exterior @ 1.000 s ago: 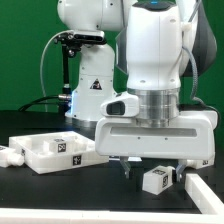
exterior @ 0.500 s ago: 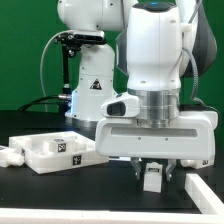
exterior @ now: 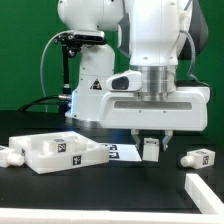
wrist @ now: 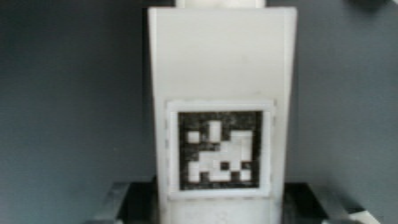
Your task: Assemble square table
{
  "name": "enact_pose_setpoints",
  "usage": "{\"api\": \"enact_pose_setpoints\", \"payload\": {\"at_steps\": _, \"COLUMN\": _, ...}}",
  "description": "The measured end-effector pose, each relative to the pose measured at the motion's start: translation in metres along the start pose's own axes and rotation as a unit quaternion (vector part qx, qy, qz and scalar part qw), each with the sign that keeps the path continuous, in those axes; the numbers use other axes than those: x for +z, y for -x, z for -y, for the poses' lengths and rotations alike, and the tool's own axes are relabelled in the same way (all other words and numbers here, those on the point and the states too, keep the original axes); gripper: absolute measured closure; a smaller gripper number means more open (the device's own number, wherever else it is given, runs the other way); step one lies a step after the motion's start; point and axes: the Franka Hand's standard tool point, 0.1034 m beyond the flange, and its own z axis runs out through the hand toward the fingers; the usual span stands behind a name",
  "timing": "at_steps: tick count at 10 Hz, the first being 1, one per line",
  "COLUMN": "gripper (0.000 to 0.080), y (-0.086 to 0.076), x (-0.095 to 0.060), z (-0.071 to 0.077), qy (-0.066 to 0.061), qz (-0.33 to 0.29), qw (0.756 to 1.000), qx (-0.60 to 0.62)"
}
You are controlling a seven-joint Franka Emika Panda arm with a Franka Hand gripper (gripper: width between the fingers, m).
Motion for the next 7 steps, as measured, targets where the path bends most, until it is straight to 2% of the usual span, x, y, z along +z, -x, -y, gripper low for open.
{"api": "enact_pose_setpoints", "payload": {"at_steps": 3, "gripper": 0.0515, "y": -0.001, "x": 0.001, "z": 0.0, "qy": -0.001, "qz": -0.009, "qw": 1.0, "qx": -0.011}}
{"api": "enact_pose_setpoints", "payload": {"at_steps": 5, "gripper": 0.0515, "y": 0.03, "x": 0.018, "z": -0.005, "qy": 0.003, "qz": -0.022, "qw": 0.999, "qx": -0.033}}
{"api": "enact_pose_setpoints", "payload": {"at_steps": 7, "gripper": 0.0515, "y": 0.042, "x": 0.029, "z": -0.009, "qy": 0.006, "qz": -0.033, "qw": 0.998, "qx": -0.046}}
